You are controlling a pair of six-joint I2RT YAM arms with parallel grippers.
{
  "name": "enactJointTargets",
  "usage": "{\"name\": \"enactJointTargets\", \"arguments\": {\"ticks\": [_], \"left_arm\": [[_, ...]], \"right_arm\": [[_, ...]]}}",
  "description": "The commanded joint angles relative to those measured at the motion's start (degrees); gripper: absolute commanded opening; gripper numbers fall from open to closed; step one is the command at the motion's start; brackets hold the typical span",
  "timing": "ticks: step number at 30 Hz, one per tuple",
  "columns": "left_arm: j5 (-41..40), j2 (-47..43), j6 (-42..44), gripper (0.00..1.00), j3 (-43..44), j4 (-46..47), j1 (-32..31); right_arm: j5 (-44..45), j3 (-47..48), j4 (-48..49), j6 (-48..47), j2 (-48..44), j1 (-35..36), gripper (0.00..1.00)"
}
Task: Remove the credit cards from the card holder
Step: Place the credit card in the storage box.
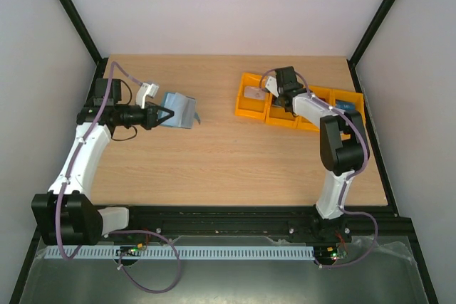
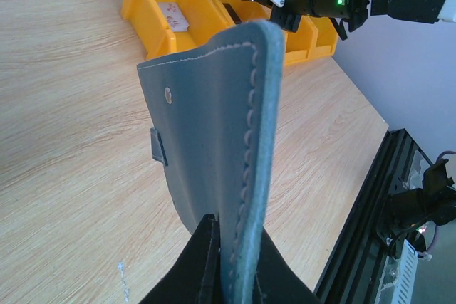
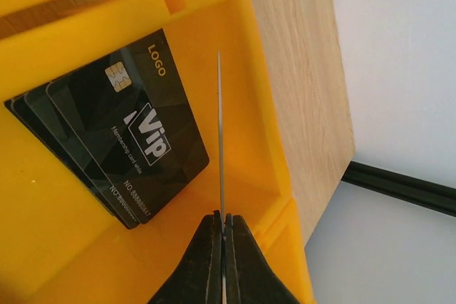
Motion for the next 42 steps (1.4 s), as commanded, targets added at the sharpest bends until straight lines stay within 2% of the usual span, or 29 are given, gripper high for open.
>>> {"name": "enactJointTargets", "arguments": {"ticks": [1, 9, 12, 15, 20, 34, 39, 42], "left_arm": [[0.87, 0.58, 0.99, 0.02, 0.05, -0.6, 0.54], [0.85, 1.85, 1.16, 0.02, 0.43, -0.67, 0.74], [0.75, 2.23, 1.17, 0.02, 0.47, -0.79, 0.74], [0.79, 2.15, 1.41, 0.02, 0.67, -1.02, 0.79], [0.77, 2.06, 1.53, 0.02, 0.7, -1.14, 0.83], [1.14, 1.03, 1.52, 0.02, 0.64, -1.29, 0.92], [1.16, 0.21, 1.51, 0.02, 0.38, -1.28, 0.92], [1.75, -0.26, 1.54, 0.02, 0.38, -1.39, 1.04]], "right_arm": [[-0.82, 2.2, -0.44, -1.14, 2.58, -0.4, 0.02], [0.44, 2.38, 3.22, -4.0, 4.97, -0.39, 0.02], [1.58, 0.59, 5.24, -5.5, 5.53, -0.41, 0.05], [2.37, -0.02, 5.26, -6.28, 6.17, -0.4, 0.13], [1.65, 0.04, 4.06, -5.88, 6.03, -0.44, 0.34], [3.16, -1.93, 8.25, -5.91, 3.12, -0.38, 0.77], [4.52, -1.13, 9.23, -3.73, 2.23, -0.39, 0.79], [2.05, 0.12, 9.19, 3.8, -1.59, -0.37, 0.79]]}}
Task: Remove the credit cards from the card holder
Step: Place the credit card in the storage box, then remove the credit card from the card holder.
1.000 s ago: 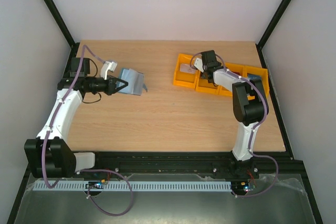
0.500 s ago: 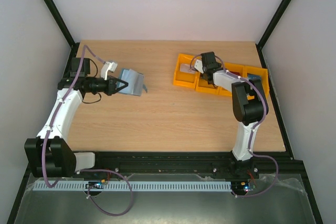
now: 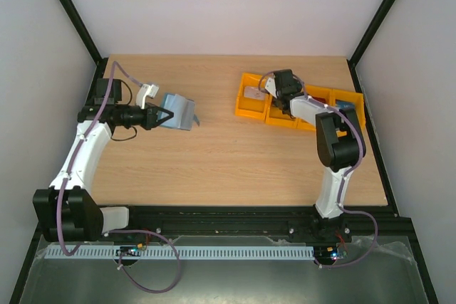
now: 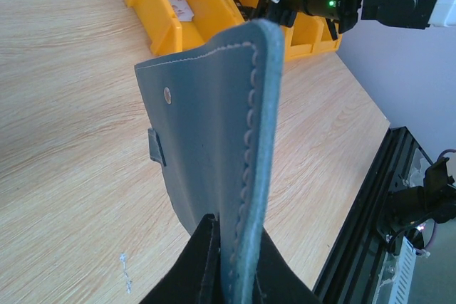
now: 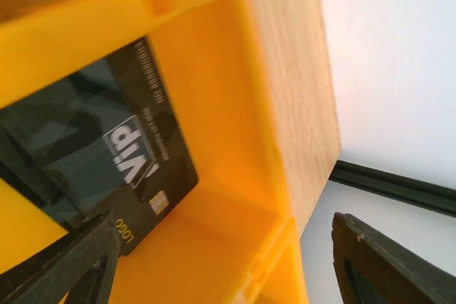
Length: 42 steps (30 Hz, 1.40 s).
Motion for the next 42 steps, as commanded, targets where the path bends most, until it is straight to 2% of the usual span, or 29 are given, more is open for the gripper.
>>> {"name": "enactJointTargets", "arguments": {"ticks": [1, 5, 7, 8, 9, 10, 13, 16, 18, 20, 30, 38, 42], "left_arm": [[2.06, -2.05, 0.71, 0.02, 0.47, -0.33, 0.38], [3.21, -1.87, 1.4, 0.02, 1.88, -1.5, 0.37], [4.13, -2.16, 2.79, 0.02, 3.81, -3.41, 0.38], [4.69, -2.28, 3.89, 0.02, 5.05, -4.68, 0.37], [5.3, -2.32, 4.97, 0.02, 6.74, -6.04, 0.37], [6.03, -2.36, 6.06, 0.02, 8.44, -7.52, 0.37], [9.14, -2.64, 9.4, 0.02, 14.07, -11.7, 0.37], [13.15, -2.78, 12.72, 0.02, 20.11, -16.28, 0.37], [15.47, -2.88, 15.32, 0.02, 23.8, -19.74, 0.37], [17.48, -2.91, 16.84, 0.02, 26.66, -22.39, 0.33], [21.54, -3.94, 16.77, 0.02, 30.46, -24.31, -0.58], [22.9, -4.55, 20.21, 0.02, 31.27, -27.23, -0.75], [23.24, -4.58, 23.29, 0.02, 31.85, -29.55, -0.77]], "right_arm": [[-2.5, 2.24, 0.56, 11.2, -7.89, -0.06, 0.79], [-7.56, 4.31, 1.43, 33.72, -17.49, -0.04, 0.79], [-19.72, 2.66, 2.77, 46.14, -23.86, 0.13, 0.79], [-29.43, -0.09, 5.69, 50.63, -26.95, 0.55, 0.82], [-39.09, -4.0, 10.27, 54.37, -29.87, 1.39, 0.97], [-46.98, -8.08, 16.46, 57.35, -32.47, 3.07, 0.99], [-63.96, -17.27, 33.88, 62.69, -37.74, 10.86, 0.99], [-72.26, -22.17, 47.88, 73.62, -39.45, 17.0, 0.99], [-74.24, -24.22, 57.21, 81.91, -39.25, 18.39, 0.99], [-72.83, -25.28, 60.8, 86.18, -39.06, 18.59, 0.99], [-70.83, -22.79, 57.8, 85.43, -34.72, 22.87, 0.99], [-73.92, -18.93, 57.33, 86.3, -30.09, 23.05, 0.78], [-72.65, -18.01, 52.29, 80.66, -29.18, 23.05, 0.78]]}}
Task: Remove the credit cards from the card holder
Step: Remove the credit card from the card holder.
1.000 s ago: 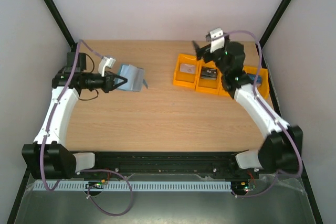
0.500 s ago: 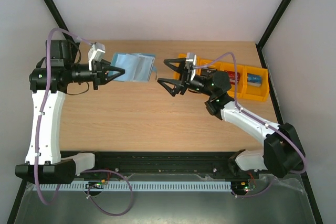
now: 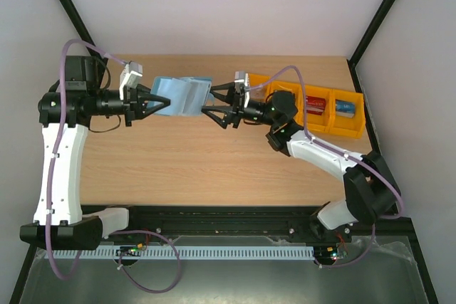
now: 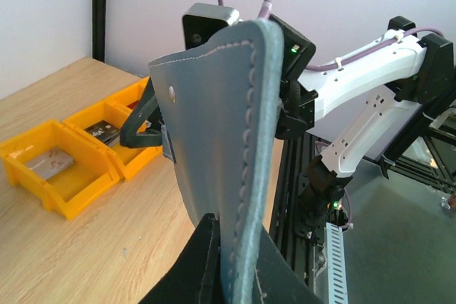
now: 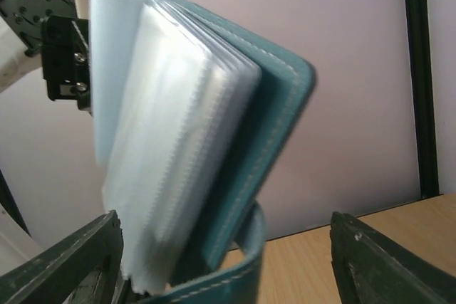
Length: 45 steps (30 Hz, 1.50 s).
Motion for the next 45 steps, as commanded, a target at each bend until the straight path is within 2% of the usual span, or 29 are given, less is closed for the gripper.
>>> {"name": "enactJointTargets", "arguments": {"ticks": [1, 7, 10, 12, 15, 20, 23, 24, 28, 33, 34, 37, 40, 43, 45], "left_arm": [[3.51, -0.98, 4.55, 0.02, 2.23, -3.12, -0.25], [4.58, -0.94, 8.51, 0.02, 1.51, -5.5, -0.39], [5.25, -1.28, 9.33, 0.02, -0.24, -5.42, -0.34], [5.06, -1.48, 9.29, 0.02, -1.62, -4.66, -0.33], [3.94, -1.75, 8.81, 0.02, -3.41, -3.05, -0.33], [1.66, -2.19, 5.35, 0.02, -6.78, 1.05, -0.16], [-0.16, -2.35, 1.99, 0.02, -8.69, 4.75, -0.15], [-1.11, -2.35, 0.61, 0.03, -9.08, 6.08, -0.16], [-5.01, -2.48, -5.44, 0.02, -10.69, 10.88, -0.07], [-5.88, -2.35, -6.68, 0.02, -11.59, 12.4, -0.07], [-5.93, -2.37, -6.86, 0.02, -11.69, 12.54, -0.06], [-6.38, -2.39, -7.54, 0.02, -12.09, 13.03, -0.07], [-6.62, -2.61, -8.25, 0.02, -13.33, 14.05, -0.15], [-6.46, -2.66, -8.84, 0.02, -14.34, 14.87, -0.16], [-6.43, -2.8, -8.74, 0.05, -14.57, 14.86, -0.24]], "right_arm": [[-0.71, 3.07, -3.61, -5.95, 0.7, 0.15, 0.79], [-4.72, 6.57, -5.3, -8.37, 3.84, 0.15, 0.81], [-8.55, 9.97, -3.79, -4.71, 6.23, 0.44, 0.73], [-10.0, 10.83, -1.14, -2.32, 7.24, 1.09, 0.62], [-11.51, 10.47, 2.17, -0.15, 7.4, 2.32, 0.52], [-13.11, 8.42, 10.17, 5.9, 6.89, 4.0, 0.47], [-13.21, 8.43, 11.05, 7.52, 6.74, 4.93, 0.46], [-13.28, 8.41, 11.16, 8.04, 6.65, 5.19, 0.47], [-13.8, 6.38, 14.8, 9.84, 5.67, 5.46, 0.62], [-11.17, 3.99, 15.58, 8.69, 3.66, 5.51, 0.67], [-10.09, 3.92, 15.01, 8.36, 3.43, 5.57, 0.64], [-6.72, 4.71, 10.94, 7.47, 2.85, 5.64, 0.49], [-4.49, 6.26, 6.27, 6.63, 2.95, 6.0, 0.29], [-2.41, 6.76, 1.48, 4.88, 2.86, 6.29, 0.03], [-0.01, 7.09, -1.67, 3.72, 2.49, 6.38, 0.02]]}}
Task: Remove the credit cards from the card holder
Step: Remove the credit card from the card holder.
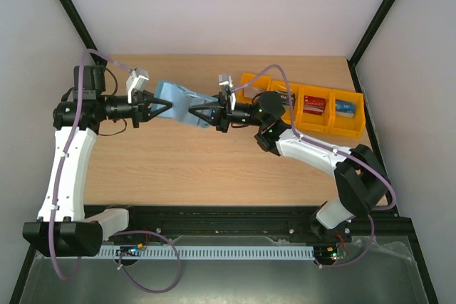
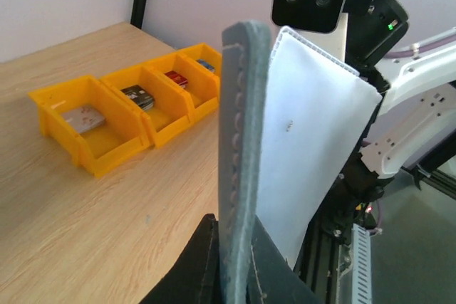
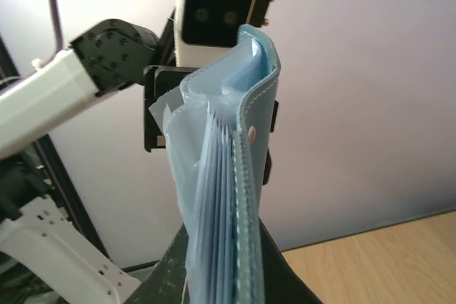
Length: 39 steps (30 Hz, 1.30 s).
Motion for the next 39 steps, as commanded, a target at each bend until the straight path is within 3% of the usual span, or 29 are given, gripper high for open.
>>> {"name": "enactJointTargets", "arguments": {"ticks": [1, 4, 7, 9, 12, 15, 19, 21, 25, 29, 31, 39], "left_arm": [[-1.14, -0.21, -0.34, 0.16, -1.3, 1.3, -0.17], [-1.2, -0.21, 3.02, 0.61, -1.4, -0.54, -0.84], [-3.16, -0.12, 6.13, 0.85, -1.87, -1.67, -1.98], [-6.2, -0.07, 5.99, 0.93, -2.71, -0.47, -3.27], [-10.44, 0.57, 2.9, 0.96, -4.41, 2.98, -4.93], [-15.41, 1.31, -0.13, 0.92, -4.85, 6.38, -6.37], [-17.54, 1.57, -2.02, 0.77, -4.61, 7.72, -6.73], [-16.12, 1.47, -1.96, 0.65, -4.81, 7.68, -6.73], [-12.02, 1.43, -1.99, 0.28, -5.26, 7.57, -6.73], [-8.44, 0.99, -1.9, 0.03, -5.31, 6.94, -6.53], [-6.14, 0.8, -1.73, 0.02, -5.46, 6.5, -5.9], [-0.27, 0.42, -1.78, 0.02, -5.31, 5.36, -2.81]], "right_arm": [[4.72, 3.27, -5.89, -3.32, -2.29, 1.03, 0.02], [7.63, 6.0, -12.58, -3.69, -2.15, 1.12, 0.02], [11.0, 8.09, -17.1, -3.61, -1.79, 1.57, 0.02], [12.87, 8.68, -18.37, -3.33, -1.72, 2.02, 0.02], [13.63, 9.06, -18.65, -3.05, -1.67, 3.16, 0.02], [14.44, 9.01, -18.64, -3.12, -1.72, 4.21, 0.01], [14.6, 10.03, -19.74, -2.58, -0.99, 4.66, 0.01], [14.68, 10.63, -20.99, -2.42, -0.65, 4.66, 0.02], [14.83, 10.53, -21.6, -1.69, -0.32, 4.74, 0.02], [14.07, 10.71, -22.47, -2.99, -0.54, 4.72, 0.02], [13.41, 10.77, -23.36, -4.41, -1.25, 4.66, 0.06], [11.33, 7.18, -26.18, -10.33, -6.26, 2.92, 0.46]]}}
